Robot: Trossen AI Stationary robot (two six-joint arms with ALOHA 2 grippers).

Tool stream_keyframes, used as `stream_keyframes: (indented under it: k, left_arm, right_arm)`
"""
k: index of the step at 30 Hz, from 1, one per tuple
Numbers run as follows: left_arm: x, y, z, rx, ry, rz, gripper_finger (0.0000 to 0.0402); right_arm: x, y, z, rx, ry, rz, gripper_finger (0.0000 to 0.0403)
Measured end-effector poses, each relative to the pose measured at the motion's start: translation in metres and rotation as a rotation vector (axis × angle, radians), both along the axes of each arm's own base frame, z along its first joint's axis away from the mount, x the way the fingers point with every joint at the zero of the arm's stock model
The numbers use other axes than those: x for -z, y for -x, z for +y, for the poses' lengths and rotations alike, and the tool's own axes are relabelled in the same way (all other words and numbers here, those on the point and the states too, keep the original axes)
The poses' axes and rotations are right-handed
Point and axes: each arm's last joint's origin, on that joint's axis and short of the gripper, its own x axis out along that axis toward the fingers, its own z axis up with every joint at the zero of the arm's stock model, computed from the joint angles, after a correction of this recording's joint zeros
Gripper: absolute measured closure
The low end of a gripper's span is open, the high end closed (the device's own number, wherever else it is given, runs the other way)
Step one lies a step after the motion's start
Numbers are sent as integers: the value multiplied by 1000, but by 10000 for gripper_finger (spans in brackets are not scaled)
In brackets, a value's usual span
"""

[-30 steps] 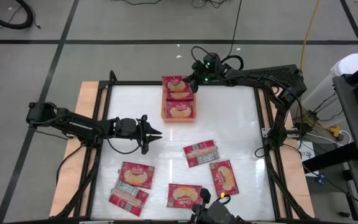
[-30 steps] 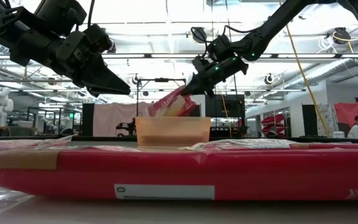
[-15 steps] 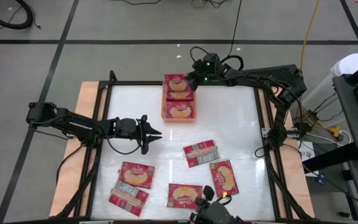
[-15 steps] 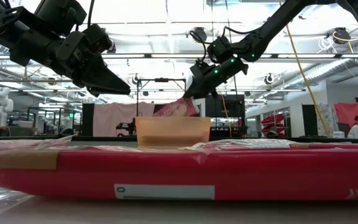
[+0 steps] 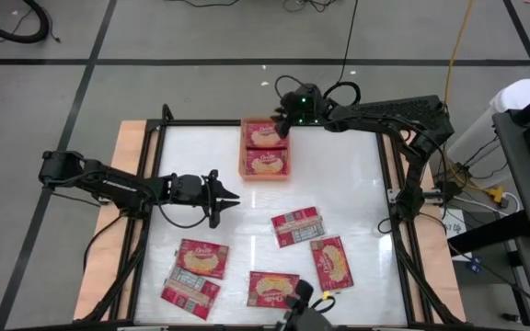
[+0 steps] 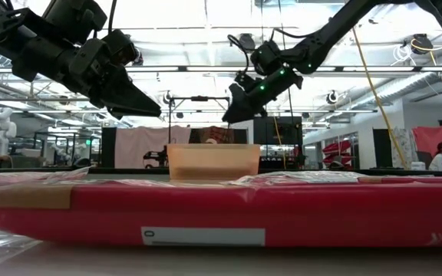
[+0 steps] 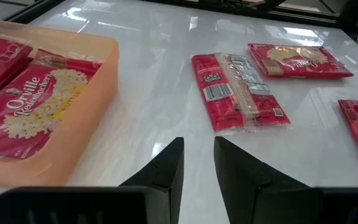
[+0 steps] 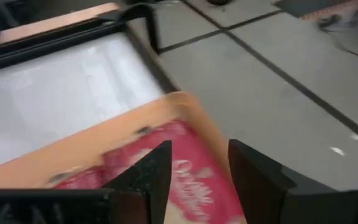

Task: Sort popcorn bags into baskets
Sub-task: Put the red popcorn bag into the orange bin

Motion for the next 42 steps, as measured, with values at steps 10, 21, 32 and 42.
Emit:
stream_keyframes:
  k: [10,21,32,42]
  left_arm:
    - [0,0,0,-5,10,-1,311]
    - [0,0,0,-5,10,5,311]
    - [14,8,-12,4,147,169,302]
    - [38,38,-55,62,311,555,189]
  right_arm:
    - [42,-18,9,-42,-74,92,313]
    - [71,-20,4,39,-48,194,384]
    - [11,-25,40,-177,-79,23,394]
    - [2,-5,159,-542,89,-152,394]
